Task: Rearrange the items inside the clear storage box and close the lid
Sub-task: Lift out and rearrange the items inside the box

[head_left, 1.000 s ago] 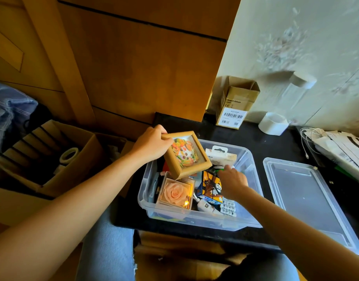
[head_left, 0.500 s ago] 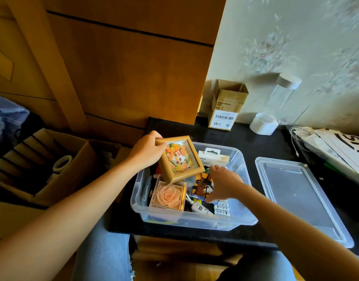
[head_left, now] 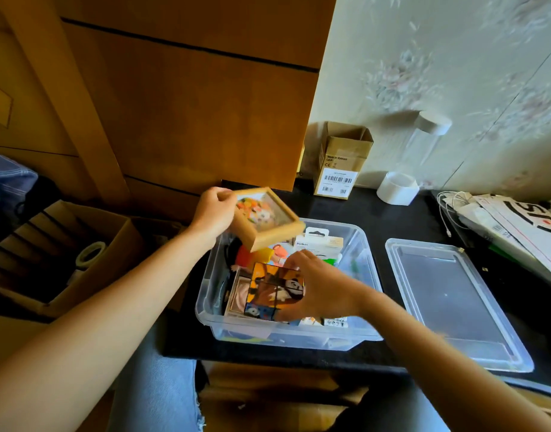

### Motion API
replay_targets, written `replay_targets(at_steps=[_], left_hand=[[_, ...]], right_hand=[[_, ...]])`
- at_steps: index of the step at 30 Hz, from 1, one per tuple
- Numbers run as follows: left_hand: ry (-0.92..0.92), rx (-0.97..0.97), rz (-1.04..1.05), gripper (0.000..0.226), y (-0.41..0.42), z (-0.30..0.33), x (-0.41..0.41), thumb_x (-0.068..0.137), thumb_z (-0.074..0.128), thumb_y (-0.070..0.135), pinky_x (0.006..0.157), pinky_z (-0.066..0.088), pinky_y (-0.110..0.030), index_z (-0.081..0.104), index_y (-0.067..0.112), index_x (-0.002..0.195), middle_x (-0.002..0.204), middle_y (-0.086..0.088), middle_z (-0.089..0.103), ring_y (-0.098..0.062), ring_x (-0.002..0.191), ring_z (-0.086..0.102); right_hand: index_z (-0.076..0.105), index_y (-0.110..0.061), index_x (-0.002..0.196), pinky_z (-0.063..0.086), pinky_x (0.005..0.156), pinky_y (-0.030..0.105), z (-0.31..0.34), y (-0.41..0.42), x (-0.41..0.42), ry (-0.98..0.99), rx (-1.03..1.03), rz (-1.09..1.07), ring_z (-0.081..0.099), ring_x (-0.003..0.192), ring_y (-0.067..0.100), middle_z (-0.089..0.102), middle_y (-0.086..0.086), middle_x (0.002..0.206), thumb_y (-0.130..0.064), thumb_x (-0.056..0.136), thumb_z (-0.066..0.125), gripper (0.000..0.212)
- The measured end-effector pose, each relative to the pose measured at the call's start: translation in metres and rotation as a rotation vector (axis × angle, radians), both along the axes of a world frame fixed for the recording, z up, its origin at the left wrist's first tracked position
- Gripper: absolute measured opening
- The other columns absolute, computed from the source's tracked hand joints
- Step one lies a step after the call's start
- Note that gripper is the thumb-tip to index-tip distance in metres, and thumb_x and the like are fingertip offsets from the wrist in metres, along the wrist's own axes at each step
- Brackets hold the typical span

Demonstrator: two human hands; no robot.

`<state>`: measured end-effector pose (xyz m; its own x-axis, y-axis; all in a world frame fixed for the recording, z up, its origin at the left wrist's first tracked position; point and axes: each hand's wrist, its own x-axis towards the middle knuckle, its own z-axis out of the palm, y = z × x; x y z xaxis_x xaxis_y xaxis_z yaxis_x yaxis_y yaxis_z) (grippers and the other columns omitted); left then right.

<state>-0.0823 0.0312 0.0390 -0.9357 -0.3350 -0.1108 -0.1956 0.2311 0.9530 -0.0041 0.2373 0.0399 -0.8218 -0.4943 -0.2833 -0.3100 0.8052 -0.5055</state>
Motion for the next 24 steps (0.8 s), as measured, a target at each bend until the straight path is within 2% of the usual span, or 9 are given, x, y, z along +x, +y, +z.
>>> replay_targets(at_steps=[4, 6, 9, 11, 12, 15, 18, 21, 24], left_hand=[[0.026, 0.299, 0.042, 0.012, -0.004, 0.021, -0.004, 0.099, 0.046, 0.02, 0.054, 0.052, -0.028, 0.048, 0.016, 0.109, 0.096, -0.004, 0.057, -0.014, 0.08, 0.06], [0.011, 0.306, -0.018, 0.013, 0.002, 0.02, 0.001, 0.098, 0.045, 0.019, 0.053, 0.052, -0.029, 0.05, 0.015, 0.111, 0.093, -0.004, 0.057, -0.015, 0.079, 0.061], [-0.016, 0.203, -0.097, 0.013, 0.011, 0.003, 0.01, 0.098, 0.044, 0.019, 0.044, 0.048, -0.024, 0.051, 0.019, 0.109, 0.094, -0.006, 0.058, -0.018, 0.078, 0.061], [-0.038, 0.169, -0.105, 0.014, 0.013, -0.012, 0.014, 0.098, 0.044, 0.019, 0.049, 0.049, -0.025, 0.051, 0.019, 0.11, 0.099, -0.008, 0.058, -0.018, 0.08, 0.061], [-0.046, 0.142, -0.104, 0.014, 0.012, -0.018, 0.015, 0.098, 0.044, 0.019, 0.054, 0.05, -0.026, 0.051, 0.019, 0.11, 0.102, -0.009, 0.058, -0.019, 0.084, 0.061], [-0.045, 0.06, -0.099, 0.02, 0.007, -0.032, 0.016, 0.098, 0.044, 0.019, 0.058, 0.043, -0.023, 0.052, 0.016, 0.116, 0.105, -0.007, 0.055, -0.009, 0.081, 0.056], [-0.036, 0.058, -0.104, 0.017, 0.004, -0.036, 0.014, 0.097, 0.045, 0.018, 0.057, 0.042, -0.022, 0.053, 0.018, 0.113, 0.103, -0.005, 0.055, -0.006, 0.079, 0.054], [-0.051, 0.12, -0.112, 0.014, 0.0, -0.036, 0.014, 0.096, 0.048, 0.018, 0.059, 0.049, -0.027, 0.054, 0.021, 0.108, 0.099, -0.006, 0.057, -0.013, 0.081, 0.059], [-0.043, 0.151, -0.131, 0.012, -0.002, -0.038, 0.016, 0.095, 0.049, 0.017, 0.059, 0.051, -0.027, 0.054, 0.023, 0.105, 0.093, -0.001, 0.058, -0.012, 0.08, 0.06]], right_hand=[[0.035, -0.021, 0.134, 0.046, 0.089, 0.028, -0.019, -0.032, 0.004, 0.184, -0.017, -0.05, 0.048, 0.106, 0.014, 0.042, -0.004, 0.123, -0.063, 0.057, 0.076, 0.097], [0.034, -0.024, 0.138, 0.044, 0.093, 0.028, -0.017, -0.032, -0.002, 0.047, -0.115, -0.004, 0.047, 0.111, 0.013, 0.042, -0.005, 0.129, -0.057, 0.06, 0.078, 0.095], [0.059, -0.019, 0.12, 0.051, 0.087, 0.024, -0.007, -0.005, -0.023, -0.057, -0.187, -0.006, 0.057, 0.098, 0.006, 0.059, -0.006, 0.117, -0.037, 0.075, 0.074, 0.051], [0.071, -0.009, 0.097, 0.053, 0.076, 0.026, -0.008, 0.027, -0.039, 0.061, 0.015, -0.077, 0.063, 0.08, 0.013, 0.069, 0.004, 0.098, -0.025, 0.085, 0.066, 0.02], [0.072, -0.005, 0.094, 0.054, 0.075, 0.03, -0.011, 0.042, -0.045, 0.094, 0.144, -0.142, 0.064, 0.078, 0.018, 0.07, 0.009, 0.094, -0.023, 0.087, 0.062, 0.021], [0.069, -0.003, 0.099, 0.054, 0.077, 0.032, -0.03, 0.067, -0.053, 0.147, 0.447, -0.222, 0.066, 0.085, 0.026, 0.069, 0.014, 0.097, -0.014, 0.09, 0.052, 0.022], [0.064, -0.011, 0.111, 0.052, 0.078, 0.026, -0.047, 0.06, -0.058, 0.207, 0.591, -0.098, 0.064, 0.094, 0.024, 0.066, 0.009, 0.108, -0.006, 0.088, 0.054, 0.026], [0.059, -0.018, 0.119, 0.052, 0.083, 0.029, -0.066, 0.052, -0.063, 0.214, 0.718, 0.045, 0.061, 0.103, 0.023, 0.062, 0.006, 0.114, -0.01, 0.088, 0.059, 0.032], [0.06, -0.014, 0.113, 0.051, 0.081, 0.027, -0.081, 0.05, -0.064, 0.226, 0.814, 0.086, 0.062, 0.1, 0.021, 0.064, 0.005, 0.11, -0.016, 0.091, 0.057, 0.022]])
